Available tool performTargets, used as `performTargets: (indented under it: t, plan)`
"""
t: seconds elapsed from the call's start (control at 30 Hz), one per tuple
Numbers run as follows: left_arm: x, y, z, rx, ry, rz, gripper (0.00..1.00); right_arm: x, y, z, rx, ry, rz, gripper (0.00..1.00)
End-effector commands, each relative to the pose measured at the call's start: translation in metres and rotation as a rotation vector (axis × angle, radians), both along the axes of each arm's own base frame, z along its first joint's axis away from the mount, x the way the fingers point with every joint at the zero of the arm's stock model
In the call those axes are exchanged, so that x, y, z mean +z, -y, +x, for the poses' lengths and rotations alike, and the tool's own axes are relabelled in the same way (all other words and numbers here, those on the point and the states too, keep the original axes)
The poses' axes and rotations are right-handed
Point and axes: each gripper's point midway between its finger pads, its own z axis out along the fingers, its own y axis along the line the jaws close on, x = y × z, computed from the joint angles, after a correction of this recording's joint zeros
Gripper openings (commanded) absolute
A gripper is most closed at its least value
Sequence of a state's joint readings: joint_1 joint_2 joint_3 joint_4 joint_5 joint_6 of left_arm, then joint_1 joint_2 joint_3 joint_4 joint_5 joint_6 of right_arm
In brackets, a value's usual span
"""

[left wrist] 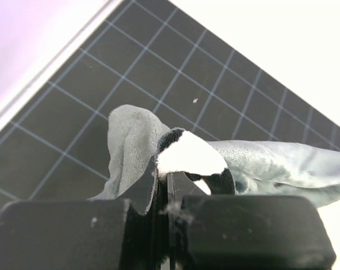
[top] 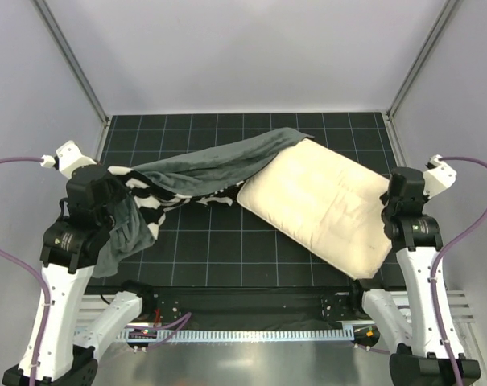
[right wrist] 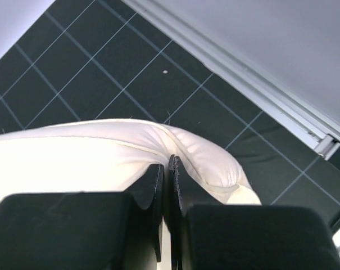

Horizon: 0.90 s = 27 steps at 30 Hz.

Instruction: Put the pillow into the pillowcase

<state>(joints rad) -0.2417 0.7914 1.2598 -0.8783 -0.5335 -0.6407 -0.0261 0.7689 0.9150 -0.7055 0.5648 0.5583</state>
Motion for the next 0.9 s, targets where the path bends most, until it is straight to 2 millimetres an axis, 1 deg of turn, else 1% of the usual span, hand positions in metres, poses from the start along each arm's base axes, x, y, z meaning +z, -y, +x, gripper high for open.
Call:
performTargets:
  t: [0.0,0.03,0.1,0.13,0.17,0.2,0.23,0.27,0.3,0.33,0.37,0.4,0.43,0.47,0.5,0.53,0.57,0.6,0.63,0.7,0.73,0.77,0.8,0.83,0.87]
  plan:
    - [0.019,-0.020,-0.009,0.076,0.023,0.068,0.00,0.046,0.025,-0.007,-0.135,0.137,-0.008,0.04]
    - [0.020,-0.020,-0.011,0.070,0.030,0.069,0.01,0.046,0.025,-0.007,-0.137,0.144,0.000,0.07]
    - [0.025,-0.020,-0.013,0.056,0.047,0.082,0.00,0.049,0.023,-0.010,-0.142,0.164,0.015,0.43]
    - [0.027,-0.020,-0.014,0.052,0.050,0.087,0.00,0.050,0.023,-0.010,-0.138,0.170,0.017,0.58]
    - [0.028,-0.021,-0.016,0.049,0.054,0.094,0.00,0.053,0.019,-0.009,-0.117,0.184,0.028,0.77]
    - [0.032,-0.021,-0.017,0.038,0.060,0.104,0.00,0.060,0.013,-0.008,-0.077,0.211,0.036,0.85]
    - [0.033,-0.021,-0.018,0.023,0.057,0.123,0.00,0.063,0.000,-0.001,0.047,0.196,0.009,0.86]
    - [0.034,-0.017,-0.018,-0.007,0.059,0.126,0.00,0.078,-0.018,0.013,0.182,0.263,0.004,0.86]
    - [0.038,-0.014,-0.018,-0.027,0.072,0.127,0.00,0.084,-0.064,0.022,0.449,0.308,0.067,0.86]
    - [0.039,-0.011,-0.017,-0.047,0.076,0.133,0.01,0.080,-0.086,0.026,0.570,0.319,0.102,0.86]
    - [0.041,-0.005,-0.016,-0.084,0.090,0.121,0.00,0.091,-0.103,0.031,0.667,0.383,0.120,0.86]
    - [0.043,-0.003,-0.016,-0.096,0.098,0.116,0.00,0.093,-0.136,0.027,0.845,0.409,0.194,0.86]
    - [0.042,-0.001,-0.016,-0.101,0.095,0.111,0.00,0.081,-0.146,0.030,0.896,0.398,0.250,0.82]
    - [0.043,-0.001,-0.017,-0.101,0.101,0.105,0.01,0.087,-0.157,0.033,0.938,0.432,0.312,0.81]
    - [0.043,0.000,-0.017,-0.108,0.100,0.104,0.00,0.083,-0.172,0.032,0.992,0.420,0.356,0.79]
    - [0.044,0.000,-0.017,-0.110,0.102,0.104,0.00,0.073,-0.178,0.034,1.004,0.404,0.381,0.78]
    - [0.043,0.000,-0.018,-0.108,0.098,0.108,0.00,0.068,-0.185,0.039,1.012,0.396,0.398,0.78]
    - [0.043,-0.001,-0.018,-0.107,0.097,0.112,0.01,0.064,-0.194,0.040,1.027,0.386,0.403,0.78]
    - [0.043,-0.002,-0.019,-0.104,0.095,0.115,0.00,0.055,-0.207,0.041,1.029,0.362,0.400,0.78]
    - [0.044,-0.003,-0.020,-0.098,0.096,0.118,0.01,0.046,-0.221,0.049,1.032,0.339,0.415,0.79]
    - [0.045,-0.004,-0.022,-0.098,0.100,0.119,0.01,0.043,-0.235,0.049,1.060,0.327,0.433,0.79]
    - [0.043,-0.004,-0.023,-0.101,0.097,0.118,0.01,0.046,-0.238,0.056,1.052,0.342,0.436,0.79]
    - [0.043,-0.004,-0.023,-0.101,0.097,0.117,0.01,0.032,-0.246,0.065,1.043,0.298,0.464,0.79]
    - [0.043,-0.003,-0.026,-0.107,0.102,0.116,0.01,0.035,-0.249,0.071,1.033,0.297,0.468,0.79]
    - [0.041,-0.003,-0.026,-0.110,0.101,0.115,0.01,0.032,-0.251,0.081,1.003,0.293,0.464,0.79]
